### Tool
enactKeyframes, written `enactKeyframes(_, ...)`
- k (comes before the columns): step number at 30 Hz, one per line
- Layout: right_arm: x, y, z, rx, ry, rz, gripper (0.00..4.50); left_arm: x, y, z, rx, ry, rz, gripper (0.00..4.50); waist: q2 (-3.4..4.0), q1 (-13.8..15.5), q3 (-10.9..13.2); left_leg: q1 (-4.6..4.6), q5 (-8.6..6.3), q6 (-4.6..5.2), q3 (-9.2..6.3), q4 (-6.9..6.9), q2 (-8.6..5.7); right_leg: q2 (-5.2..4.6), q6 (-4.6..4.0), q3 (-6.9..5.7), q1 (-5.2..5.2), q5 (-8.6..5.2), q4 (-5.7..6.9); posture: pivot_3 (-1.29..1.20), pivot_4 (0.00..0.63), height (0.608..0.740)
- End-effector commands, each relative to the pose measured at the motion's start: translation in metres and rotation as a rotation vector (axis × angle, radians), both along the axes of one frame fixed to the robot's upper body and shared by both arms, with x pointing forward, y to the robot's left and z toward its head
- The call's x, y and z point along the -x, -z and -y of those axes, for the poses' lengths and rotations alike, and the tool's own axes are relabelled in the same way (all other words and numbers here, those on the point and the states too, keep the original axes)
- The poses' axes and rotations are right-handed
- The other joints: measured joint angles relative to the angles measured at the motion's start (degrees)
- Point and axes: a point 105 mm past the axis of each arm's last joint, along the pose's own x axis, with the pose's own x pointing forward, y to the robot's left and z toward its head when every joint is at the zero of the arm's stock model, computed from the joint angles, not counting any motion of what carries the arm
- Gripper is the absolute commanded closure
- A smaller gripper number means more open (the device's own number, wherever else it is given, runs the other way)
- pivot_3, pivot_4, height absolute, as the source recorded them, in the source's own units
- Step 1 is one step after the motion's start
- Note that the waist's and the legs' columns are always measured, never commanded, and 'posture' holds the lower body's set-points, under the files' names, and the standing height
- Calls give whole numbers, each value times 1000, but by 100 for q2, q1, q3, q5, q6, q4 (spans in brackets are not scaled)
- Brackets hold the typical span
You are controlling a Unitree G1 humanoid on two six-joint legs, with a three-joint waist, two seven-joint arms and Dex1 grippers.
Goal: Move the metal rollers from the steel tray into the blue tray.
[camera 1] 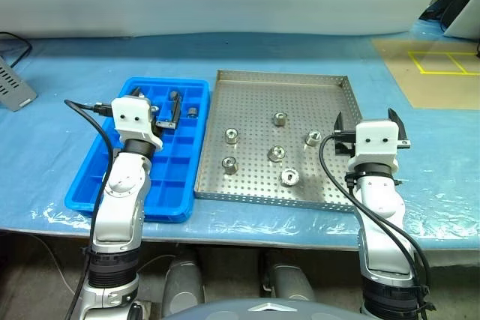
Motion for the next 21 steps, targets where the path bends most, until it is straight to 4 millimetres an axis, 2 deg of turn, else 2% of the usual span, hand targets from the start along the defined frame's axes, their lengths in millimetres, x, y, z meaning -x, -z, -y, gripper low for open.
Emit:
enactKeyframes(1, 1, -11, 0, 16, 4, 47, 0, 3, -12, -2, -10, -4, 46, 35, 0, 0, 0, 0, 0, 0, 0, 0, 0, 0, 0, 0, 0, 0, 0, -158, 150, 740)
enactKeyframes(12, -2, -7, 2, 16, 1, 45, 0, 1, -10, -1, -8, 14, 34, 35, 0, 1, 0, 0, 0, 0, 0, 0, 0, 0, 0, 0, 0, 0, 0, -158, 150, 740)
enactKeyframes(15, -3, -8, 2, 12, -2, 49, 0, -6, -14, 7, -83, 103, 40, 35, 0, 4, 0, 1, 0, 0, 0, 0, 0, 0, 0, 0, 0, 0, 0, -164, 150, 740)
enactKeyframes(18, -12, -5, 5, -66, -85, 11, 0, -19, -20, 24, -128, 280, 12, 35, 0, 8, 0, 0, 1, -1, 0, 0, -1, 0, 0, 0, -2, 0, 5, -191, 150, 740)
enactKeyframes(19, -17, -8, 3, -80, -134, 5, 0, -21, -24, 31, -150, 340, 10, 35, 0, 4, 0, 1, 1, -1, 0, 2, -3, -1, 1, 4, -2, 1, 5, -195, 150, 740)
enactKeyframes(21, -26, -29, 0, -59, -228, 43, 0, -22, -28, 47, -260, 486, 14, 35, 1, -1, 0, 1, 0, 0, 0, 10, -4, -8, 5, 16, -2, 12, 6, -205, 150, 740)
